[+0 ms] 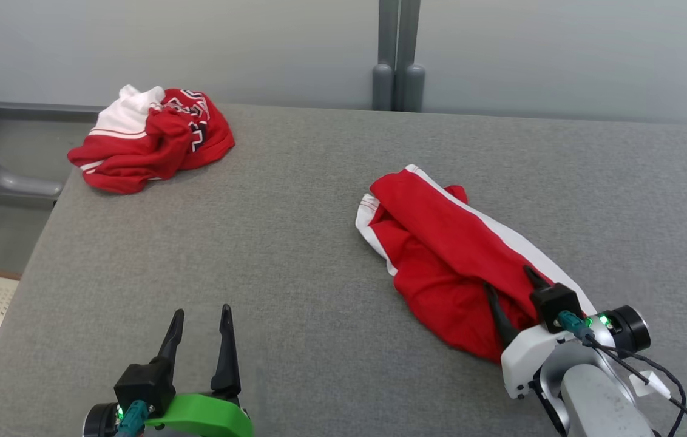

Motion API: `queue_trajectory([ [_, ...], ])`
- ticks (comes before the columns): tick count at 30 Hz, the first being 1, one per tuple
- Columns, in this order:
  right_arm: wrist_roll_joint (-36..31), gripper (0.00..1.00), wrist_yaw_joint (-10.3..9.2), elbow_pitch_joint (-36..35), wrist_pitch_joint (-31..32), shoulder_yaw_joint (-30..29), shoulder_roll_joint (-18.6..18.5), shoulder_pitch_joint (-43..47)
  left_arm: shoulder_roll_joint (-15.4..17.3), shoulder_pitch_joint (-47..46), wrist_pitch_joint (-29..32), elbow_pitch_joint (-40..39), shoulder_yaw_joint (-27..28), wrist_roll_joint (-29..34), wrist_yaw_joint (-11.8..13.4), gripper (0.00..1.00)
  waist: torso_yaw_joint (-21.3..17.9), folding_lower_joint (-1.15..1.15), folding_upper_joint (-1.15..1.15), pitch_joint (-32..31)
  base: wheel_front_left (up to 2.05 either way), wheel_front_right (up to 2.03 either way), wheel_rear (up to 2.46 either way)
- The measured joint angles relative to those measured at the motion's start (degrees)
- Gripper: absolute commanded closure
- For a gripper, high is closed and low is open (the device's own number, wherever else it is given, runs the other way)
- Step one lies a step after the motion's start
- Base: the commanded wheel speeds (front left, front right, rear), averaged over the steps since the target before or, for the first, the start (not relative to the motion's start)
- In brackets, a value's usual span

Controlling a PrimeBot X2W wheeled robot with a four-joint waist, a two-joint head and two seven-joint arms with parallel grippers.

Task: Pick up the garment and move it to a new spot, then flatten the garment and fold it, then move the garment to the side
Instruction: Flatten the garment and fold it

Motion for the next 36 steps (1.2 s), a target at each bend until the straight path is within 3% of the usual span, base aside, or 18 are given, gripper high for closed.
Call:
queue_trajectory([
  [1,-0.4,0.00,0.00,1.2,0.0,-0.8,0.0,-0.8,0.0,0.0,0.0,0.0,0.1,0.0,0.0,0.00,0.7,0.00,0.00,0.2,0.00,0.00,0.00],
  [2,-0.8,0.22,0.00,2.3,0.0,-1.4,-0.1,-1.5,0.0,0.0,0.0,0.0,0.1,0.0,0.0,0.00,1.3,0.00,0.00,0.3,0.00,0.00,0.00],
  [3,-1.4,0.52,0.00,3.7,0.0,-1.8,-0.1,-2.4,-0.1,0.0,0.0,0.0,0.3,0.0,0.0,0.00,1.9,0.00,0.00,0.4,0.00,0.00,0.00],
  [5,-1.7,0.77,0.00,5.8,0.0,-2.7,-0.1,-3.4,-0.1,0.0,0.0,0.0,0.4,0.0,0.0,0.00,2.9,0.00,0.00,0.7,0.00,0.00,0.00],
  [6,-1.7,1.00,0.00,6.3,0.0,-3.1,-0.1,-4.0,-0.1,0.0,0.0,0.1,0.4,0.0,0.0,0.00,3.5,0.00,0.00,0.8,0.00,0.00,0.00],
  [12,1.4,1.00,0.00,2.1,0.0,-0.2,-0.1,-5.8,-0.1,-0.1,0.0,0.1,0.8,-0.1,0.0,0.00,4.9,0.00,0.00,1.0,0.00,0.00,0.00],
  [26,9.8,1.00,0.00,-10.4,0.0,23.3,-1.4,3.3,-0.2,0.1,0.0,0.1,1.5,-0.1,0.0,0.00,1.4,0.00,0.00,0.2,0.00,0.00,0.00],
  [36,16.0,1.00,0.00,-8.1,0.9,39.0,-5.9,5.2,-0.2,0.0,0.0,0.3,1.4,-0.1,0.0,0.00,-1.2,0.00,0.00,0.1,0.00,0.00,0.00],
])
